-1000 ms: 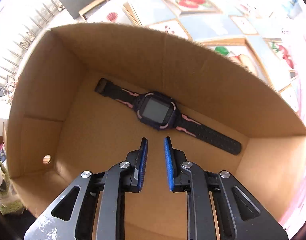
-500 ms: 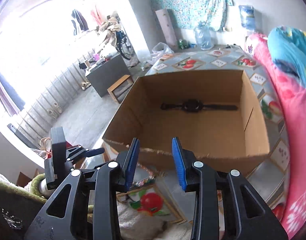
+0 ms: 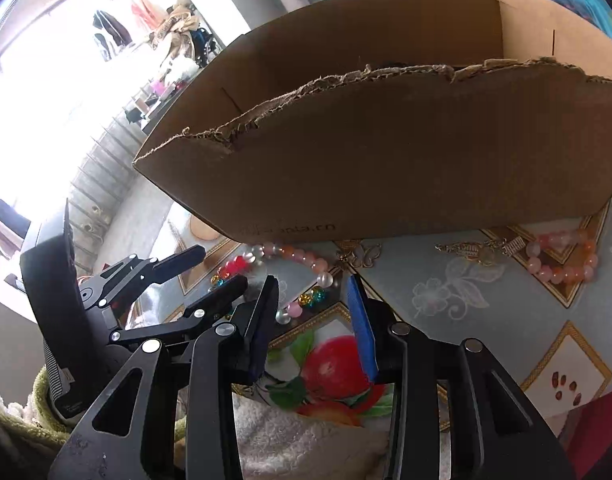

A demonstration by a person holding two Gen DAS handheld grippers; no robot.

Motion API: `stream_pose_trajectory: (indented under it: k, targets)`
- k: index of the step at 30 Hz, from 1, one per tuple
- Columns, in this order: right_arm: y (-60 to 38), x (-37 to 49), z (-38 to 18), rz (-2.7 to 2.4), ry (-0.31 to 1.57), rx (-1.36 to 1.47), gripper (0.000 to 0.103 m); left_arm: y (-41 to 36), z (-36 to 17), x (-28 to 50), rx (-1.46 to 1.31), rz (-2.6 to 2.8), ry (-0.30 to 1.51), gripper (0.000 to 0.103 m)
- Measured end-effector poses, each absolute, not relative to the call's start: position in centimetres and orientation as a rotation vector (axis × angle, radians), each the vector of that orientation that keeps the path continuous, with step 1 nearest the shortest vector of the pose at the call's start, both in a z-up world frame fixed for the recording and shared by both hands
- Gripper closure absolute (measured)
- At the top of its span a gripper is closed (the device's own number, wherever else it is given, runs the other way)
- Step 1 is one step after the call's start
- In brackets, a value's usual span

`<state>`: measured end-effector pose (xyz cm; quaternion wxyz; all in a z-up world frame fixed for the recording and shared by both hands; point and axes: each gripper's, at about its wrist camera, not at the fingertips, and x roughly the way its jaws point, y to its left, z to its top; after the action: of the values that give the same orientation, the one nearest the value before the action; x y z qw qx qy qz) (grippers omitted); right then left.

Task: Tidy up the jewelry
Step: 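Withdraw the right gripper from the box toward the bead bracelets, then grasp the multicolour bead bracelet with the left gripper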

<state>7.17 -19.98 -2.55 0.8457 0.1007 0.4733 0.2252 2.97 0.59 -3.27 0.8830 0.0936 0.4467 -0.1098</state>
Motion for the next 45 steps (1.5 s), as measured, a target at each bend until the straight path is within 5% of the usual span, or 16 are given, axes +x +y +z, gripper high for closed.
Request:
stream_pose_trajectory:
  k: [10, 14, 20, 36, 45]
  targets:
    - [-17.1, 8.4, -3.9, 0.432, 0.989, 0.11, 0.078, -0.2, -3.1, 1.3, 0.185, -0.303, 0.941, 0.047]
    - [-16.3, 7.9, -5.0, 0.422, 0.988, 0.063, 0.095, -0.8, -3.0, 0.7, 0.196, -0.333, 0.937, 0.047]
    - [-16.0, 7.5, -6.2, 0.422, 0.999, 0.055, 0.096, -0.5, -2.5, 1.5, 0.168, -0.317, 0.929, 0.047]
    - [-18.4, 5.9, -6.4, 0.421, 1.005, 0.071, 0.096, -1.8, -2.2, 4.5, 0.177, -0.299, 1.016, 0.09]
    - [-18.1, 6.1, -7.2, 0.405, 1.007, 0.077, 0.096, -2.8, -2.0, 5.1, 0.167, -0.321, 1.043, 0.094]
